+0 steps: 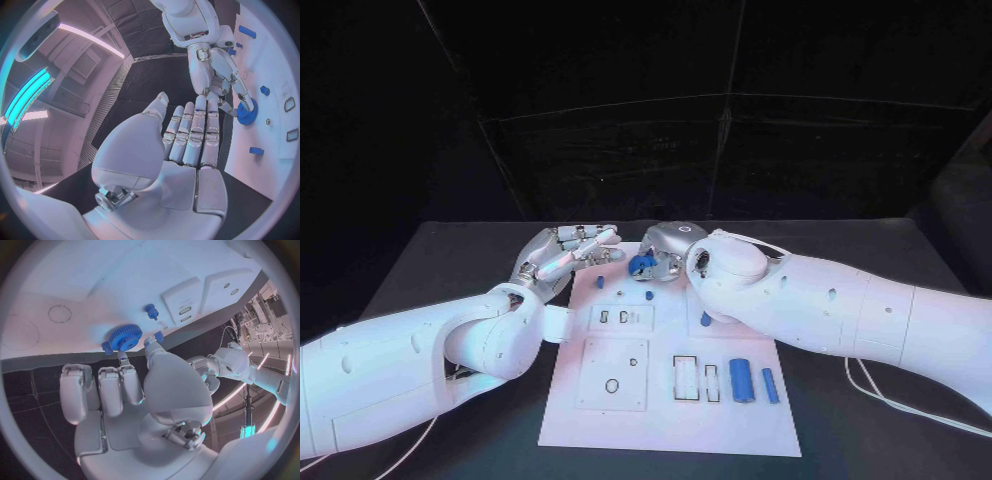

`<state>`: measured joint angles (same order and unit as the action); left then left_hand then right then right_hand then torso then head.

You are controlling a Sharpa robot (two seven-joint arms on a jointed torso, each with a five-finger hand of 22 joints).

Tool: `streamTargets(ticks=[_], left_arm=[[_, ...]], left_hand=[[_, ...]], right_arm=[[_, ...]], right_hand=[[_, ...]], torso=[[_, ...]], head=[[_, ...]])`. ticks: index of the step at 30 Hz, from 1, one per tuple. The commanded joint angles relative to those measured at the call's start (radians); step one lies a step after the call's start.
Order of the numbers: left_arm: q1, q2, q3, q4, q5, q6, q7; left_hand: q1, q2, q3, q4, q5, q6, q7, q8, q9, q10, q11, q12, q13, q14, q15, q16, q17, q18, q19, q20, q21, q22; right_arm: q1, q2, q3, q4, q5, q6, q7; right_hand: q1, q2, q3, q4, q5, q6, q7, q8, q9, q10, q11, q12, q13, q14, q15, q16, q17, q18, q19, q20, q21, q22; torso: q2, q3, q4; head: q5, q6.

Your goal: Assemble the parts on the task board

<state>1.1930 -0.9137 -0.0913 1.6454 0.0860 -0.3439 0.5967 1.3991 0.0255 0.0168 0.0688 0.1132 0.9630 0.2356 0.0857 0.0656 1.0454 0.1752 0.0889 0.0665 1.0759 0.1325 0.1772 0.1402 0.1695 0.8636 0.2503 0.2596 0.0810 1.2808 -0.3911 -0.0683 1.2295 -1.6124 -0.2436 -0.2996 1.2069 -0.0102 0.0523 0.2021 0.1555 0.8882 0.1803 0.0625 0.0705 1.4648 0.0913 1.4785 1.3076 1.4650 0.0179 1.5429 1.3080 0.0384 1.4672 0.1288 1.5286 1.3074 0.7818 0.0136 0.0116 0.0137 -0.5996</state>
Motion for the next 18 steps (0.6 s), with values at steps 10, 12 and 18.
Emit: streamTargets(ticks=[10,12,18], left_arm=[[0.002,-0.001,0.001,0.001,-0.007,0.004,0.003],[0.002,0.0,0.001,0.0,-0.007,0.003,0.003],[0.002,-0.001,0.001,0.0,-0.007,0.002,0.003]], left_hand=[[0.004,0.012,0.001,-0.005,-0.003,0.005,-0.002,-0.001,0.0,0.006,0.002,-0.001,-0.001,0.009,0.0,-0.006,0.002,0.016,0.008,-0.002,-0.006,-0.001],[0.004,0.012,0.001,-0.005,-0.003,0.005,-0.002,-0.001,0.0,0.006,0.002,-0.001,-0.001,0.009,0.0,-0.006,0.002,0.016,0.008,-0.002,-0.006,-0.001],[0.006,0.012,0.002,-0.008,-0.003,0.005,-0.002,-0.002,0.0,0.005,0.002,-0.001,-0.001,0.01,0.0,-0.007,0.002,0.016,0.009,-0.002,-0.006,-0.002]], right_arm=[[0.002,-0.02,0.0,0.016,-0.007,-0.017,-0.022],[0.002,-0.025,0.0,0.021,-0.015,-0.029,-0.022],[0.002,-0.047,0.0,0.043,-0.029,-0.107,-0.02]], right_hand=[[-0.005,0.008,-0.051,0.039,0.106,0.007,-0.001,0.004,0.0,0.054,0.002,0.006,0.192,0.087,0.003,0.0,0.176,-0.015,0.031,0.003,0.007,0.161],[0.005,0.005,-0.054,0.034,0.103,0.007,-0.001,0.004,0.0,0.054,0.002,0.007,0.192,0.087,0.002,0.0,0.176,-0.015,0.033,0.003,0.008,0.163],[0.051,0.005,-0.057,0.009,0.083,0.012,-0.002,0.005,0.0,0.055,0.0,0.008,0.194,0.087,0.001,0.0,0.177,-0.016,0.034,0.002,0.009,0.166]], torso=[[0.0,0.0021,-0.0008],[0.0,0.0028,-0.0011],[0.0,0.001,-0.0005]], head=[[0.0,0.001],[0.0,0.0],[0.001,0.0]])
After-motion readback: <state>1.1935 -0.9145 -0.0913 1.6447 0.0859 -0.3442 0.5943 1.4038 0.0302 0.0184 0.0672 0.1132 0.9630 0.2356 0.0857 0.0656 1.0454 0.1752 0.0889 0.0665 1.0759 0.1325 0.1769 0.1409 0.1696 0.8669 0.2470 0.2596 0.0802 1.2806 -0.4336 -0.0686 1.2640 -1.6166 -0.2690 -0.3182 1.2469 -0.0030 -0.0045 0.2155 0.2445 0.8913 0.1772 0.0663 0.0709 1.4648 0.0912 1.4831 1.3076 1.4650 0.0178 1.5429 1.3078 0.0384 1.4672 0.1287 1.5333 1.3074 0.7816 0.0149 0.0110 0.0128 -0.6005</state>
